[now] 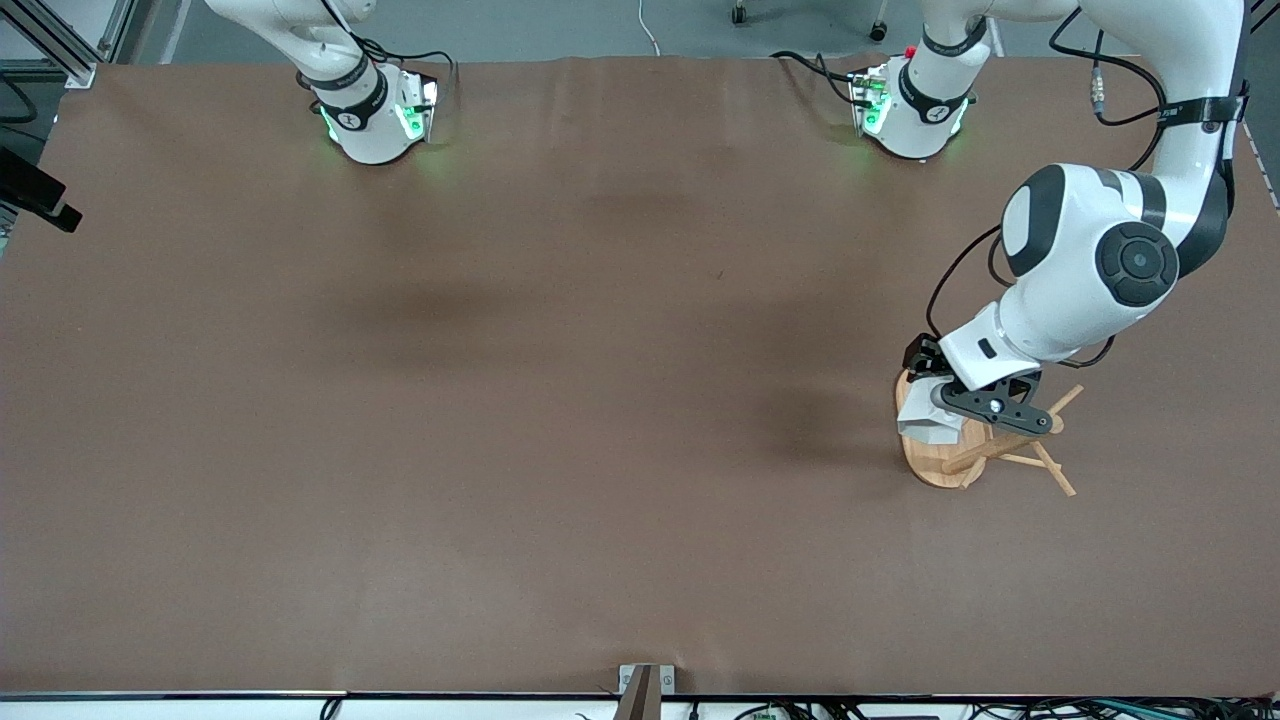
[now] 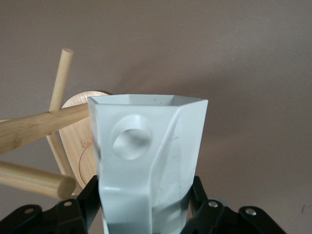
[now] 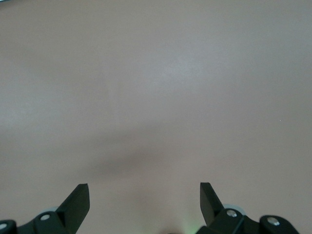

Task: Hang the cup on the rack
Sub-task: 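Lower the cup handle hole onto a rack peg with the left gripper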

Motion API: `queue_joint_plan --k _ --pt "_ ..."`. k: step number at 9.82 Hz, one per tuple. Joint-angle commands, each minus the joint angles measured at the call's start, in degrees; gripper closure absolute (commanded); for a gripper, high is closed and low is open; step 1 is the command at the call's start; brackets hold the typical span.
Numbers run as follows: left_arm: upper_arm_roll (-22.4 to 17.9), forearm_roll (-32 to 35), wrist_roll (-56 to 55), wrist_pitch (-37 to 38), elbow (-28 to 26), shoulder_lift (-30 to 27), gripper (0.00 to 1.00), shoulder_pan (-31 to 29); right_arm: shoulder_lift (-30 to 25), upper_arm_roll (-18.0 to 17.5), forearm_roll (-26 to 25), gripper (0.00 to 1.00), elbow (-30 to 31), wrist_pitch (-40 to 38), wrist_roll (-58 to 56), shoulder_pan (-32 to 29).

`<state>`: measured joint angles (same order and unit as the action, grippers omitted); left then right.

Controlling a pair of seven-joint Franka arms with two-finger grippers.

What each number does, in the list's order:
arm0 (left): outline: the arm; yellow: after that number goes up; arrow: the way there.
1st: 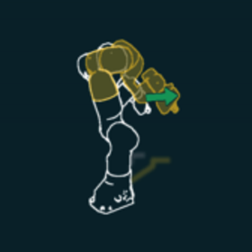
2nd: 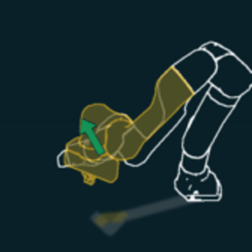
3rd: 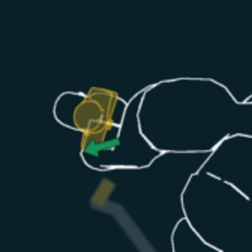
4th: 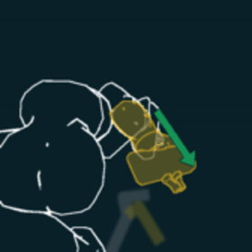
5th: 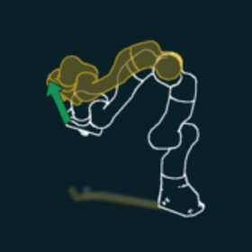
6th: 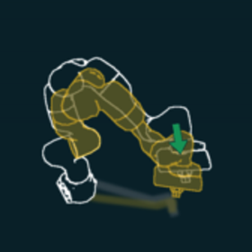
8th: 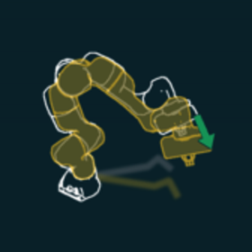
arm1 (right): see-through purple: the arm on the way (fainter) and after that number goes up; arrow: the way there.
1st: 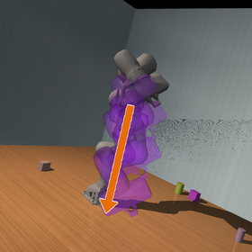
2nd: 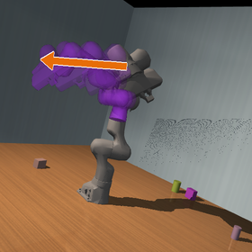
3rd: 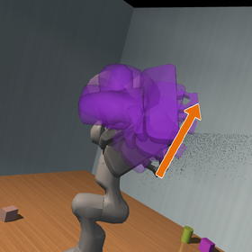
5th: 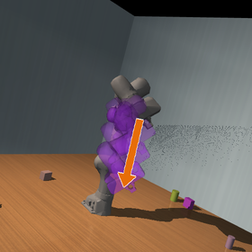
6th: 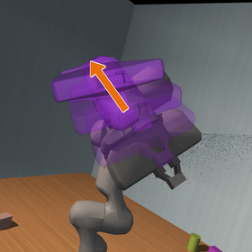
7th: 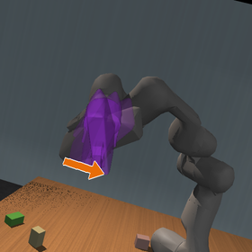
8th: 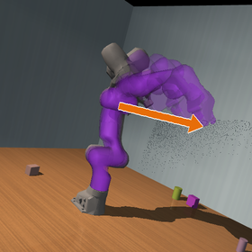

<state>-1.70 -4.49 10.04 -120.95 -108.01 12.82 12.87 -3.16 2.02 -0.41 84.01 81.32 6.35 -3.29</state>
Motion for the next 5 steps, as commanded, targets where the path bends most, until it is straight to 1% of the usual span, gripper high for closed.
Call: queue_joint_plan --k 1,5 --pt "-0.41 -0.78 0.15 0.98 -1.76 -1.22 0.98 0.05 0.17 -0.09 -0.82 0.0 -0.68 -0.37 -0.38 0.04" --pt "-0.58 -0.78 1.29 0.89 -0.97 -1.22 0.98 -0.03 0.17 -0.09 -0.82 0.0 -0.6 -0.37 -0.38 0.04"
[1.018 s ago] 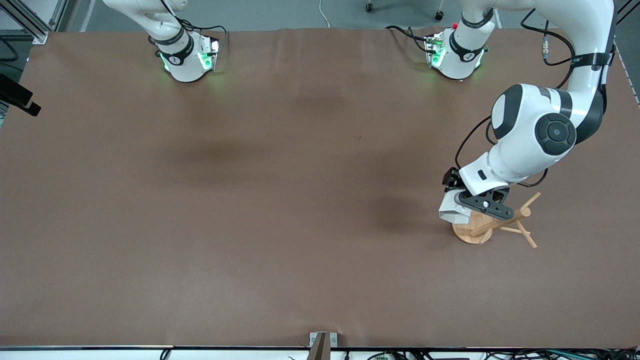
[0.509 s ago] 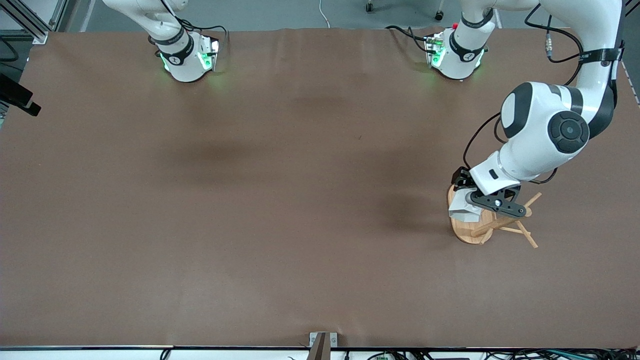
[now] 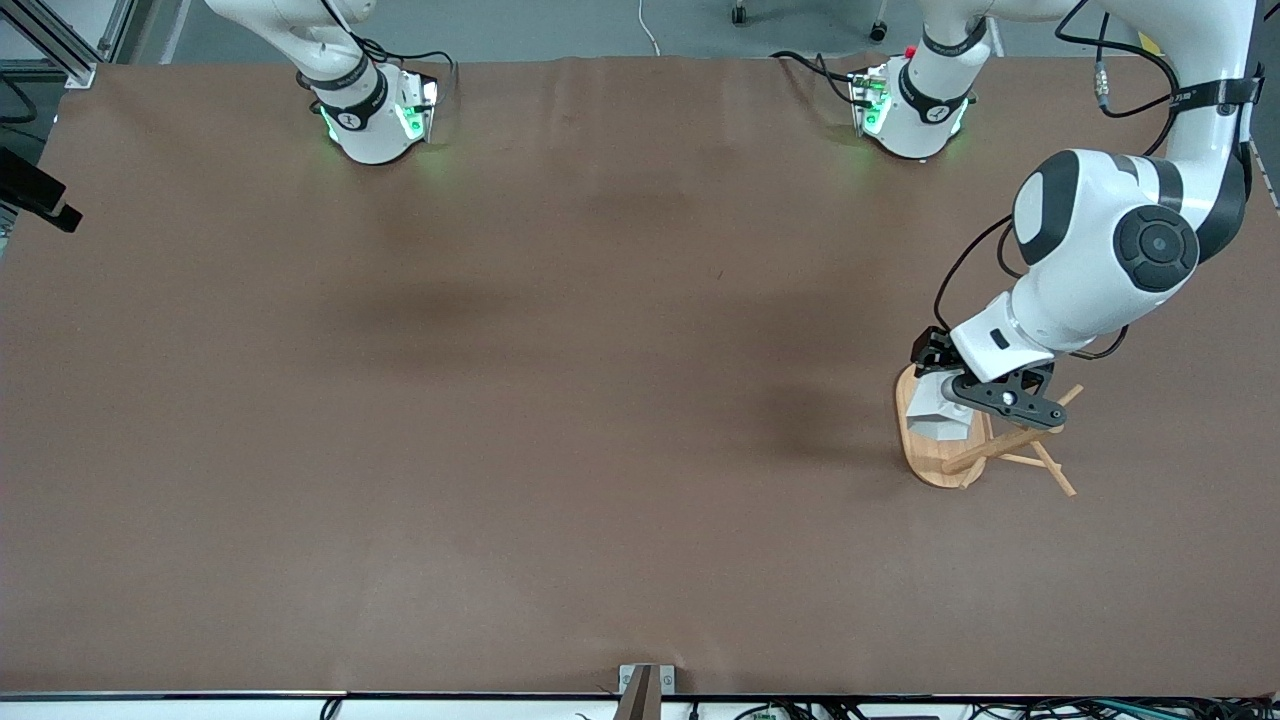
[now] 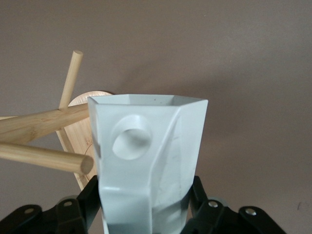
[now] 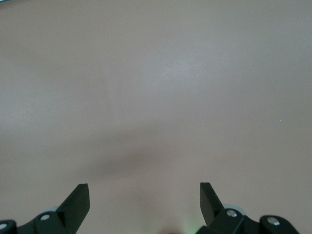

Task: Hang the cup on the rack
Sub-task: 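Lower the cup handle hole onto a rack peg with the left gripper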

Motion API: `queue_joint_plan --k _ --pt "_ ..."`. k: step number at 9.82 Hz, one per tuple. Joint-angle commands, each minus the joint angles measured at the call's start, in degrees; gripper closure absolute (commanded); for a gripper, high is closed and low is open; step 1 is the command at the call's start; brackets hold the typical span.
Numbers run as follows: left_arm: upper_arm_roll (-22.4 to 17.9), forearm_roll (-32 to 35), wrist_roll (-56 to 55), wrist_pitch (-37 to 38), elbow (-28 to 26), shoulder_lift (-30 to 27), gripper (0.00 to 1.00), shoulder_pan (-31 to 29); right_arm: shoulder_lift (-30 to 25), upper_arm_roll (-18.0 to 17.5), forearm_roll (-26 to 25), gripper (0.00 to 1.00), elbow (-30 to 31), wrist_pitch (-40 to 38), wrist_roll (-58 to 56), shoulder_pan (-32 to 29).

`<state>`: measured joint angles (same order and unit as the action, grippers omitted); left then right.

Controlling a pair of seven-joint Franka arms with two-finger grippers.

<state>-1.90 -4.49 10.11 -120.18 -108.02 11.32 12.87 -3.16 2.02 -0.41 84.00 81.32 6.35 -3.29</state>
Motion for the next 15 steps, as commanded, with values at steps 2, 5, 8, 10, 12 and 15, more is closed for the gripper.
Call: queue_joint_plan --k 2,5,8,10,12,15 --pt "-1.0 -0.78 1.32 0.04 -0.53 0.45 0.98 -0.04 0.17 -0.09 -0.82 0.0 -0.68 -0.28 -0.29 0.04" --pt "-1.35 -0.78 1.4 -0.58 -0.53 0.89 0.98 -0.12 0.17 -0.09 -0.82 0.0 -0.68 -0.28 -0.29 0.04" --pt "-2.05 -0.78 1.4 -1.72 0.08 1.77 0.97 -0.12 0.17 -0.09 -0.82 0.0 -0.68 -0.28 -0.29 0.04" --pt "-2.14 -0.78 1.4 -3.12 0.17 2.65 0.96 -0.12 0.17 -0.09 -0.82 0.0 -0.6 -0.28 -0.29 0.04" --pt "-2.14 -0.78 1.4 -3.65 0.52 3.44 0.93 -0.12 0.17 -0.09 -0.82 0.0 -0.6 -0.28 -0.38 0.04" --pt "-2.23 -0.78 1.49 -3.48 1.05 3.71 0.89 -0.12 0.17 -0.09 -0.82 0.0 -0.68 -0.28 -0.29 0.04"
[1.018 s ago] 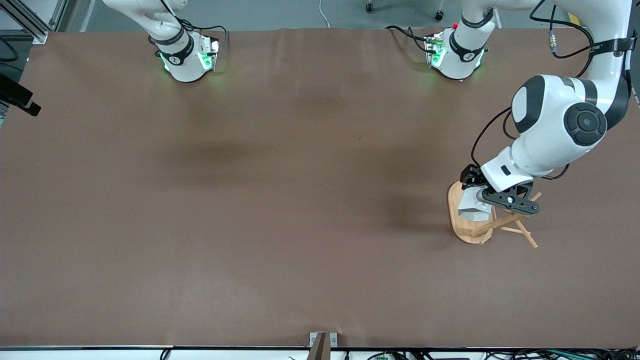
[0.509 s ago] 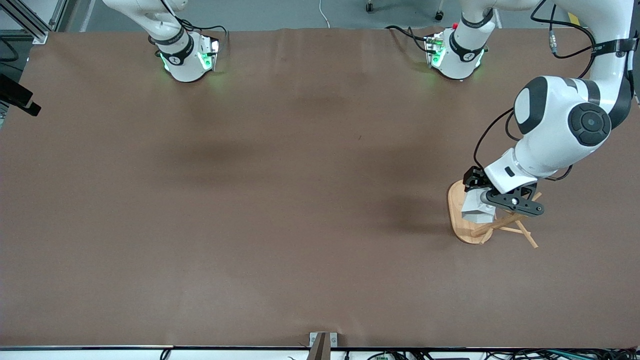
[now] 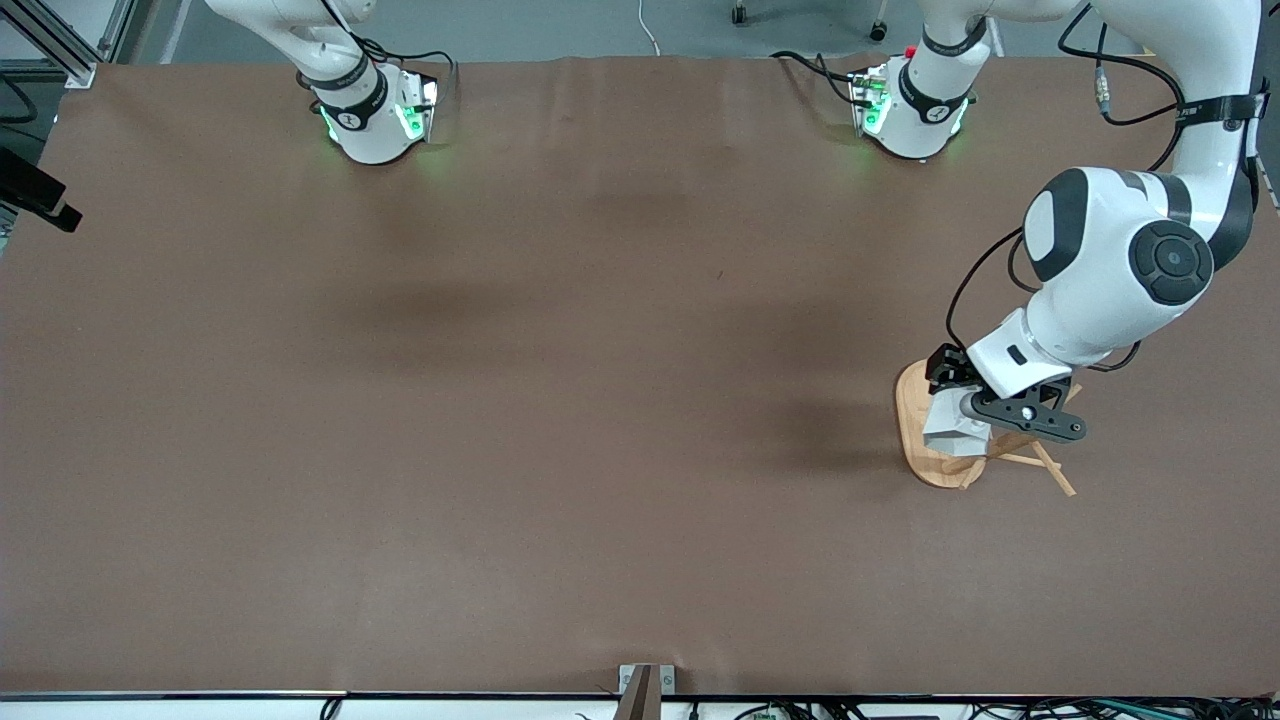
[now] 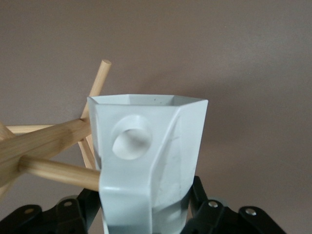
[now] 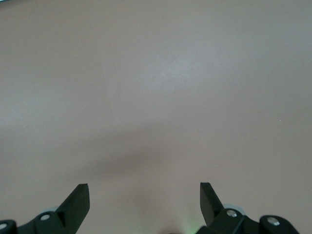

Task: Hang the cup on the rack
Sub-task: 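Lower the cup handle hole onto a rack peg with the left gripper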

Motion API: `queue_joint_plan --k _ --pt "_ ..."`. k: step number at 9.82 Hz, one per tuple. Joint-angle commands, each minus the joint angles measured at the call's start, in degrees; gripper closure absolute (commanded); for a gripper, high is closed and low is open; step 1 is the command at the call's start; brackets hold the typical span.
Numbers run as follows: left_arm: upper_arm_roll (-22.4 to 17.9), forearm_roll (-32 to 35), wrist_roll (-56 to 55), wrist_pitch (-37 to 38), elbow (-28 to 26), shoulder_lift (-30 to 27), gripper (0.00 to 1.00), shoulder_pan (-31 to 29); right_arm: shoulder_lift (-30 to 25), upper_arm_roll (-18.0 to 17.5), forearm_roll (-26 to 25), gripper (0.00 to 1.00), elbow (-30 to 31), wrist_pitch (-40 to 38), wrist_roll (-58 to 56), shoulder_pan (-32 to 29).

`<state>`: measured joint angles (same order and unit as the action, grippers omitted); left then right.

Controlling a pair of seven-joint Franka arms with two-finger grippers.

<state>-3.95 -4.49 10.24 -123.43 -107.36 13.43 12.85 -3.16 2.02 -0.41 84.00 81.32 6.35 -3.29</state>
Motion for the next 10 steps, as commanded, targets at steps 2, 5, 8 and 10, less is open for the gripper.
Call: queue_joint_plan --k 2,5,8,10 --pt "-0.71 -0.78 1.44 -0.24 0.57 1.6 0.86 -0.11 0.17 -0.09 -0.73 0.0 -0.68 -0.28 -0.29 0.04" --pt "-0.97 -0.78 1.44 -0.24 0.57 1.69 0.64 -0.11 0.17 -0.09 -0.73 0.0 -0.59 -0.28 -0.29 0.04" --pt "-0.98 -0.78 1.36 -0.24 0.66 1.69 0.0 -0.11 0.17 -0.18 -0.64 0.0 -0.42 0.42 -0.38 0.13" --pt "-0.98 -0.78 1.27 0.03 0.74 1.43 0.0 -0.11 0.26 -0.18 -0.38 0.0 0.2 2.25 -0.38 0.3"
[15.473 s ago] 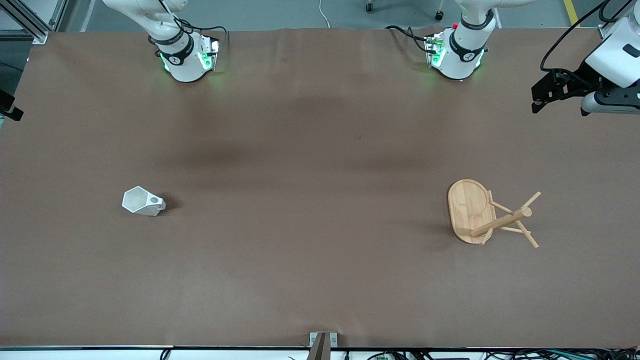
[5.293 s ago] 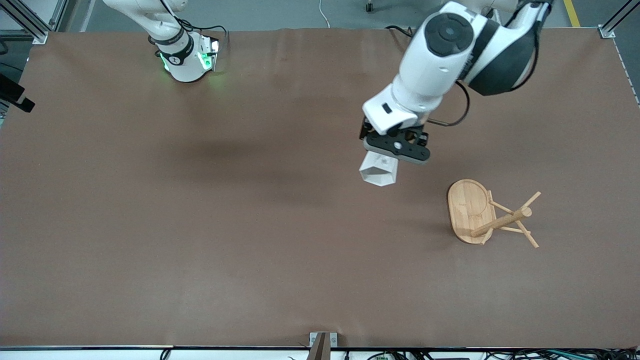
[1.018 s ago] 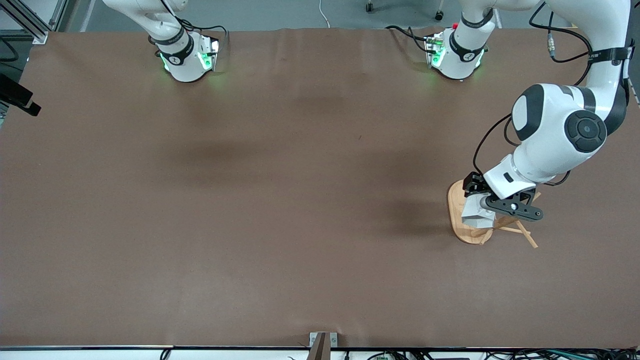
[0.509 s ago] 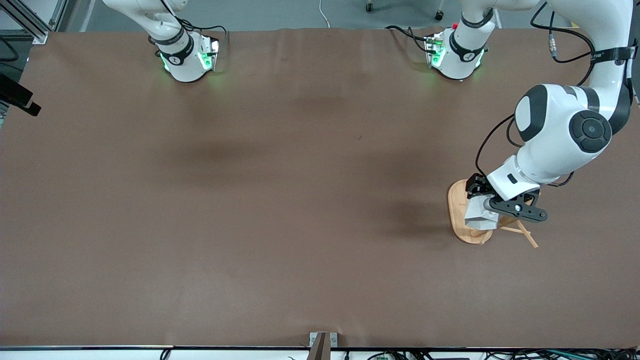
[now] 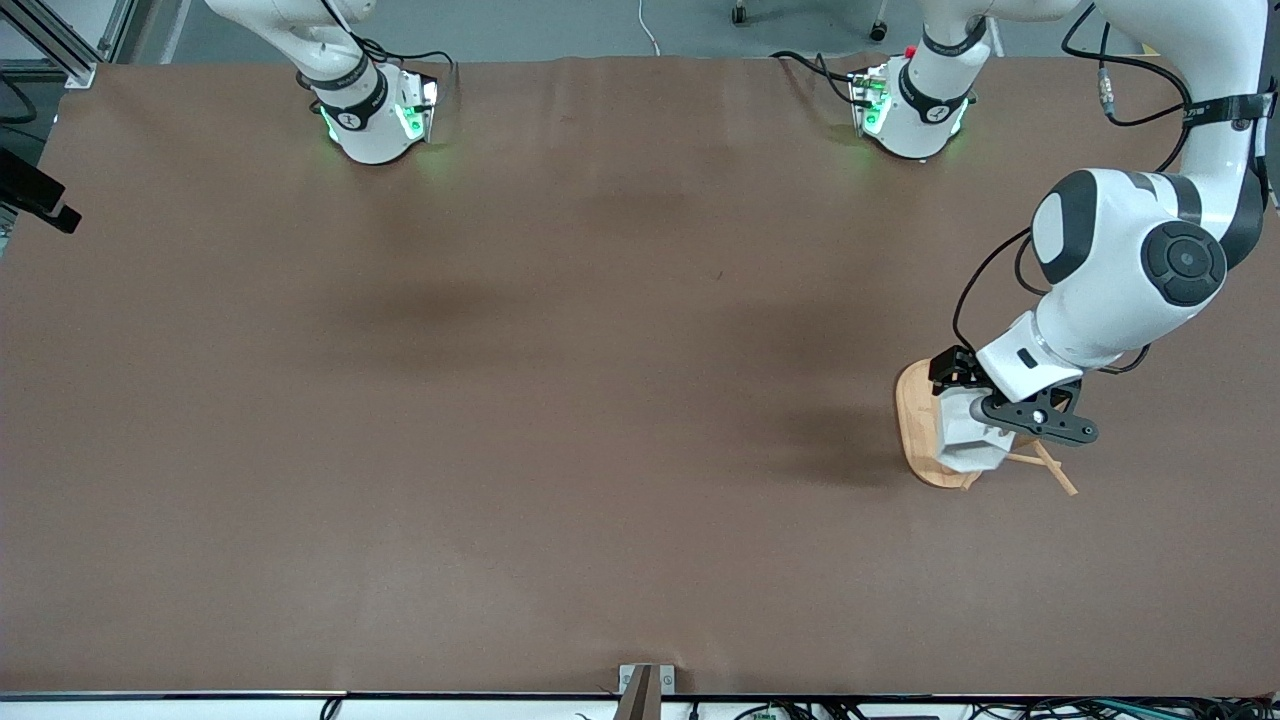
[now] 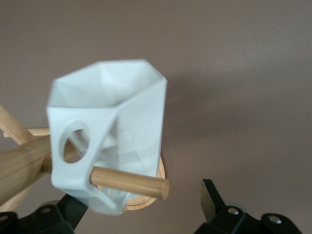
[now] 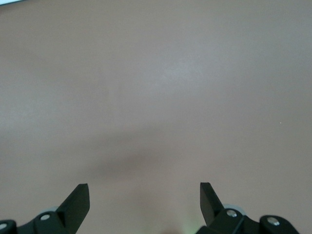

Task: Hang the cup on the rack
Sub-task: 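Open the left gripper and raise it away from the cup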

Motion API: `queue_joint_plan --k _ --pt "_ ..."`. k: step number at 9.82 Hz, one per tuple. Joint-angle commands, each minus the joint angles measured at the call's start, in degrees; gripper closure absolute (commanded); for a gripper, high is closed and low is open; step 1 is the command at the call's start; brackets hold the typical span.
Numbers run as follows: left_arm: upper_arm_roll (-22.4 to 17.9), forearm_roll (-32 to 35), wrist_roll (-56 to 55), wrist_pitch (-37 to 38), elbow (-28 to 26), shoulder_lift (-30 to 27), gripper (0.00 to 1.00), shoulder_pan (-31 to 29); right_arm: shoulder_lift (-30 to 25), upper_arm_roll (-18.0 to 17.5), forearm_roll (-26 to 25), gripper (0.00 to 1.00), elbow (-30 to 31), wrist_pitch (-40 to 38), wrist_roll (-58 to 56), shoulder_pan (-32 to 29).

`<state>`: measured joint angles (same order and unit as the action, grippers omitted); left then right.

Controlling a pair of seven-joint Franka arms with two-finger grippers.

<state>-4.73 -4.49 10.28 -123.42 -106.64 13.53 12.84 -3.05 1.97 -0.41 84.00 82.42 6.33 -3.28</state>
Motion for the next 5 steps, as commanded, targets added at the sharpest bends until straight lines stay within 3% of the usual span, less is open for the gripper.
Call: queue_joint_plan --k 1,5 --pt "-0.2 -0.78 1.15 0.46 0.55 1.15 0.0 -0.01 0.15 -0.22 -0.38 0.0 0.54 1.86 -0.44 0.46" --pt "-0.46 -0.52 -0.78 9.6 3.72 -5.59 0.0 0.08 0.15 -0.22 -0.47 0.0 0.28 1.25 -0.44 0.55"
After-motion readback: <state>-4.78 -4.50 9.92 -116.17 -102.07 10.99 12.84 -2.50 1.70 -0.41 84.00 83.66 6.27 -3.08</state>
